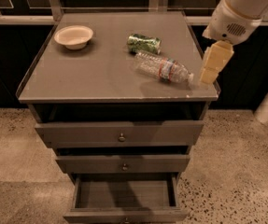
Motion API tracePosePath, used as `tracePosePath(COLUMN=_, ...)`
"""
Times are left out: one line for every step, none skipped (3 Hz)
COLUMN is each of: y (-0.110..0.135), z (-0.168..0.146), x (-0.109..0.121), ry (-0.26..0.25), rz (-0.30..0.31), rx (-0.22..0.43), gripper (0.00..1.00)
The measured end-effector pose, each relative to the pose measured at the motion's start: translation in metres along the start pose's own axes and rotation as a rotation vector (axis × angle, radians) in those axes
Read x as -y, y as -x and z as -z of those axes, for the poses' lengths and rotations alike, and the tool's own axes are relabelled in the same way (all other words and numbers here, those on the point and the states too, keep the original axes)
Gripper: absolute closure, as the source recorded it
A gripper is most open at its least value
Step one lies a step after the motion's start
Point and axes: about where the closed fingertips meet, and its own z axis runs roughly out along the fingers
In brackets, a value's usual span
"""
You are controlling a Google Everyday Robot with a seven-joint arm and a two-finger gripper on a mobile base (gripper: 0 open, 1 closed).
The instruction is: Place water bottle into bottom drawer
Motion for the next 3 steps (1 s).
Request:
tracePosePath(y=0.013, z=-0.012, x=0.026, ry=-0.006, rz=-0.003, rx=0.027, gripper=0.0)
tracePosePath(y=0.013, z=-0.014, x=0.025, ry=-0.007, rz=-0.005, rx=0.035, gripper=0.0)
tracePosePath(y=0.019, z=-0.034, x=0.038, ry=0.013, rz=-0.029, rx=0.114, gripper=0.0)
